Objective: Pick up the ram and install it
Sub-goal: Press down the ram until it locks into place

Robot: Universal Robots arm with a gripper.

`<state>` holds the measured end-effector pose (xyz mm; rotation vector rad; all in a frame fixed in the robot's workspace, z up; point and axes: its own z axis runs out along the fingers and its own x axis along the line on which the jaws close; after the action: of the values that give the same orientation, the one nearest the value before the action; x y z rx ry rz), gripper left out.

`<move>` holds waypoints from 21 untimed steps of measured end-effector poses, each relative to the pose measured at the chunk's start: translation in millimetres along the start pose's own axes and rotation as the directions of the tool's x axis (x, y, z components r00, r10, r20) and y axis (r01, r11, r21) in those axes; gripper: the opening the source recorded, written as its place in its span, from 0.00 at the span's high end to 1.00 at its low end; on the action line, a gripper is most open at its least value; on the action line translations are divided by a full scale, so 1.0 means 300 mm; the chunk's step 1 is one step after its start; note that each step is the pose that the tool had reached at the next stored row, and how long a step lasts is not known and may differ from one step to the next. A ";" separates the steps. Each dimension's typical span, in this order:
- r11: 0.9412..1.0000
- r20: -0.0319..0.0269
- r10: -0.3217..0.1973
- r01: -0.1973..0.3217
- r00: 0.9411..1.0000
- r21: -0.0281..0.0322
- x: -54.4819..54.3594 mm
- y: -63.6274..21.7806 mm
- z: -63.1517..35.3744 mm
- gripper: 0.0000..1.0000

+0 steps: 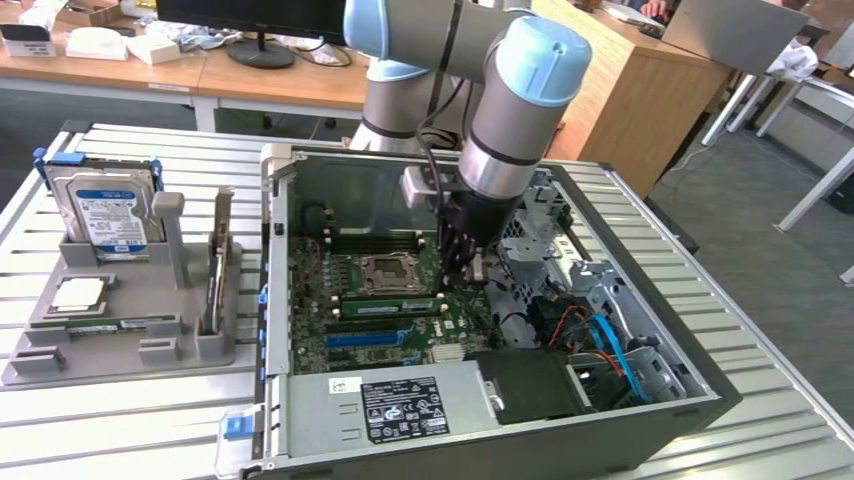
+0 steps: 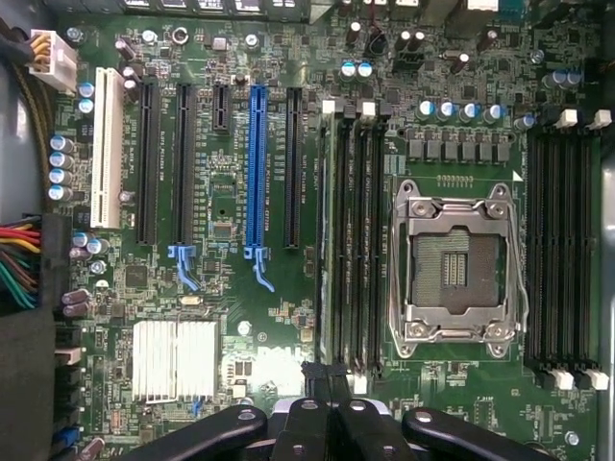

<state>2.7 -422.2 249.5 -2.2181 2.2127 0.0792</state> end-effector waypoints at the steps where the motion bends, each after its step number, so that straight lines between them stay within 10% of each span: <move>1: 1.000 0.000 0.000 0.000 1.000 0.000 0.000 0.000 0.002 0.90; 21: 1.000 0.000 0.000 0.000 1.000 0.000 0.001 -0.017 0.018 0.90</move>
<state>7.6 -422.2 244.1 -2.2183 2.2128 0.0795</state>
